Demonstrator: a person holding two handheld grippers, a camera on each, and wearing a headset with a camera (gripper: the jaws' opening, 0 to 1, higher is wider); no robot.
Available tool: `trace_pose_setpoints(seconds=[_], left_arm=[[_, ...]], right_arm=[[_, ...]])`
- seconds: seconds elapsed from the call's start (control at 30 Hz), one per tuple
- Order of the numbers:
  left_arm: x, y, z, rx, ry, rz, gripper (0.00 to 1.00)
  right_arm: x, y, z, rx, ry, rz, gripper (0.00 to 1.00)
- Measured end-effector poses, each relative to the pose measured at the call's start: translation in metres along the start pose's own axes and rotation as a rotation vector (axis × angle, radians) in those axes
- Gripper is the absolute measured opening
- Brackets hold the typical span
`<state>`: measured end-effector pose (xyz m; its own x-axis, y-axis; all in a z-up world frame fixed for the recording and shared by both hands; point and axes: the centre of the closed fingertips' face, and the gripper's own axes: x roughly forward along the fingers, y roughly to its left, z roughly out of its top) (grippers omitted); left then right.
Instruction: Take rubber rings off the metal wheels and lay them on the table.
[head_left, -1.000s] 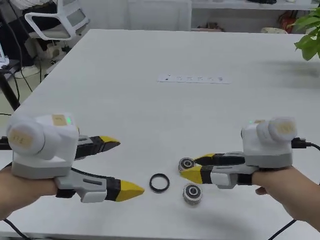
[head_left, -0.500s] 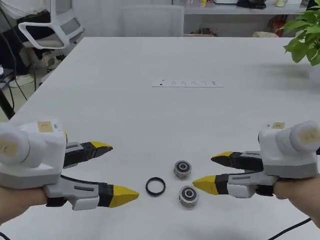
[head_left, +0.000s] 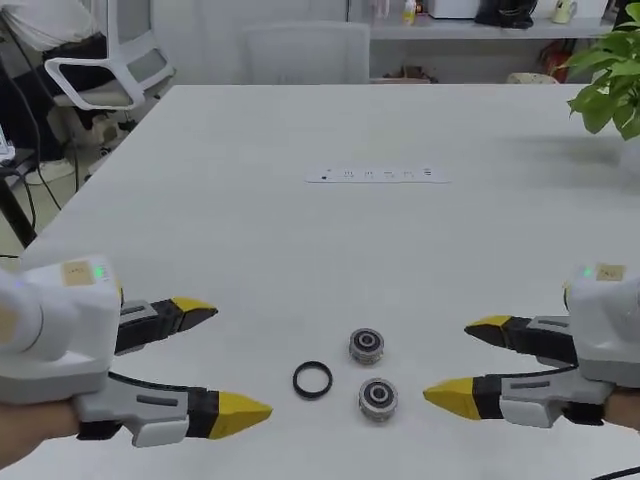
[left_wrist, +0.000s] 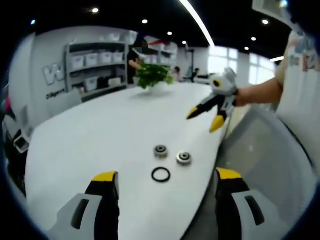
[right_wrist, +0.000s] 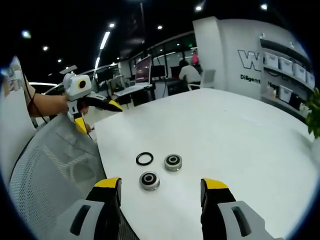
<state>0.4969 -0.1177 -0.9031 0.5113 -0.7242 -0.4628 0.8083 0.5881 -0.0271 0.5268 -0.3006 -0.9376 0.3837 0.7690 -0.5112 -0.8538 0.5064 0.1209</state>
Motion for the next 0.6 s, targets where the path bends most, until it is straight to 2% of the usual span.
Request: trace_pose_setpoints(seconds=[0.3,0.6], left_arm=[[-0.014,0.000,0.000,-0.021,-0.004,0.029,0.79],[-0.023,0.001,-0.002,-0.056,-0.004,0.051,0.79]], right_arm=[[-0.020,-0.009,-0.008,0.016,-0.015,-0.056,0.65],[-0.031,-0.013,-0.010,0.027,-0.020,-0.085,0.66]])
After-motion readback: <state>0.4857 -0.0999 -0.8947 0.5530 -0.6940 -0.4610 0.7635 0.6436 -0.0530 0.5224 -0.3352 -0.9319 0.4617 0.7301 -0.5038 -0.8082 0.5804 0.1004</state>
